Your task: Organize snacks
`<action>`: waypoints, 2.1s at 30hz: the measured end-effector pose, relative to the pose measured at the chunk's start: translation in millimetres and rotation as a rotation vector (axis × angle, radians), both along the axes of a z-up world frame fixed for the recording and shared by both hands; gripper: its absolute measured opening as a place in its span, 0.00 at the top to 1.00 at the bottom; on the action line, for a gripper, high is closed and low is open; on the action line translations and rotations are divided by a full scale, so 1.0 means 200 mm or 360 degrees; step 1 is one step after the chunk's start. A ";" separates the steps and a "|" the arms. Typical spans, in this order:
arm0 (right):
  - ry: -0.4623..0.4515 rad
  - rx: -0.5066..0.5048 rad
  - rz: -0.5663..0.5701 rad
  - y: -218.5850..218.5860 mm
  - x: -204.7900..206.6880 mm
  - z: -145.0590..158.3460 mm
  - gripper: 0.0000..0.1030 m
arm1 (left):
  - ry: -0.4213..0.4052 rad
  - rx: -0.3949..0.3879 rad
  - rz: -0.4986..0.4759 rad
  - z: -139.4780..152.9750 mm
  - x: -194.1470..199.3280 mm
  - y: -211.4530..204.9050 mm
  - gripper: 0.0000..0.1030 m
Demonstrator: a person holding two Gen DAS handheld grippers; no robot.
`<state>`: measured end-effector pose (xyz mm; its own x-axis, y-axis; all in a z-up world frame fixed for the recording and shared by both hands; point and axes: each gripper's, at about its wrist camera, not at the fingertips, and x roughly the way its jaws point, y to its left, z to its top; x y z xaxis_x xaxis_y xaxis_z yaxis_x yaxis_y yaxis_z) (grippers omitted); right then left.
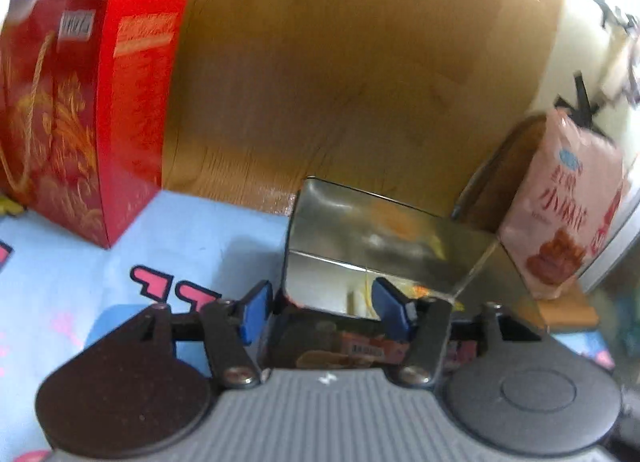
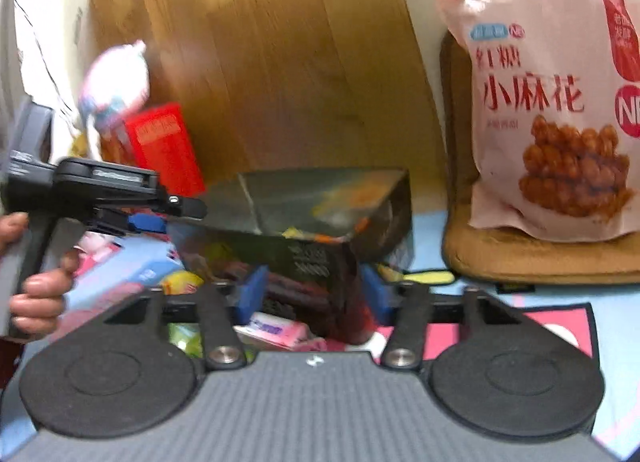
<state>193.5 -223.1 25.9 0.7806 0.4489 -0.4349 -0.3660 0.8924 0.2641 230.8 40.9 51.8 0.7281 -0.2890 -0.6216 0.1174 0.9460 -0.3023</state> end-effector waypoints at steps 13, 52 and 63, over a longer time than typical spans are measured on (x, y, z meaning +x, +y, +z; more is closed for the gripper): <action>-0.0082 0.0211 -0.0133 -0.13 -0.12 0.05 0.54 | -0.0126 -0.0062 0.0007 0.03 -0.44 0.20 0.31; 0.0162 0.0117 0.0404 0.20 -0.97 -0.10 0.63 | -0.0009 -0.0267 -0.0495 -0.09 -0.99 -0.12 0.50; -0.0009 0.0129 -0.0009 -0.05 -0.95 -0.03 0.60 | 0.0270 -0.0554 -0.0561 -0.23 -0.99 -0.12 0.49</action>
